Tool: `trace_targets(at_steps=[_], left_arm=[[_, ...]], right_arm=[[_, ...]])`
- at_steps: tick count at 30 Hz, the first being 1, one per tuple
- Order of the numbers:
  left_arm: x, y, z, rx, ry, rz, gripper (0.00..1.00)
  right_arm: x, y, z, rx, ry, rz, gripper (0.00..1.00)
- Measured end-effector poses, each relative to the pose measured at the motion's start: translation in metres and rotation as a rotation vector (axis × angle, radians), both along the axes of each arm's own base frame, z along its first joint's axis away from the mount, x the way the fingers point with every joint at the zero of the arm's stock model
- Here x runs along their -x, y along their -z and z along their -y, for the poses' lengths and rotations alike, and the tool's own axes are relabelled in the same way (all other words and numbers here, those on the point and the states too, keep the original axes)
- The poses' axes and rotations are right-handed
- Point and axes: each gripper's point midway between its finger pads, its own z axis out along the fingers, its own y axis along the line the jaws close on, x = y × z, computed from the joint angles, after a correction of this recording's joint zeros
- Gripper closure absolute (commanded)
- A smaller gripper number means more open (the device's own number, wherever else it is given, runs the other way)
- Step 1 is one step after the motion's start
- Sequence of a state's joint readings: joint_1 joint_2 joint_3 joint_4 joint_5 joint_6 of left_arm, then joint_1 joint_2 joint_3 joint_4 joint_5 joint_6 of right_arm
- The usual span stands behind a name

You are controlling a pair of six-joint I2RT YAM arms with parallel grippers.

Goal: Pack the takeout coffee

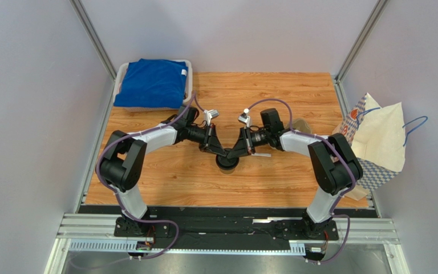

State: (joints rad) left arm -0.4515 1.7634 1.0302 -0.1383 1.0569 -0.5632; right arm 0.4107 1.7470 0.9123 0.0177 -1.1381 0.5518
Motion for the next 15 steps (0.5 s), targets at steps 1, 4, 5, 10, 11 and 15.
trace_targets(at_steps=[1,4,5,10,11,15], left_arm=[[0.0002,0.0000,0.0003,-0.002,0.000,0.004,1.00],[0.0011,0.0004,0.0015,-0.009,0.003,0.017,1.00],[0.0017,0.0004,0.0020,-0.012,0.003,0.020,1.00],[0.0059,0.0024,0.0041,-0.024,0.015,0.029,1.00],[0.0059,0.0034,0.0045,-0.028,0.017,0.037,1.00],[0.0061,0.0038,0.0047,-0.028,0.019,0.039,1.00]], right_arm=[[0.0005,0.0007,0.0001,-0.005,-0.006,-0.002,1.00],[0.0007,0.0022,0.0012,-0.021,-0.020,-0.002,1.00],[0.0008,0.0031,0.0017,-0.027,-0.025,-0.003,1.00],[0.0012,0.0060,0.0037,-0.045,-0.042,-0.014,1.00],[0.0010,0.0066,0.0041,-0.048,-0.044,-0.014,1.00],[0.0011,0.0079,0.0052,-0.056,-0.050,-0.021,1.00]])
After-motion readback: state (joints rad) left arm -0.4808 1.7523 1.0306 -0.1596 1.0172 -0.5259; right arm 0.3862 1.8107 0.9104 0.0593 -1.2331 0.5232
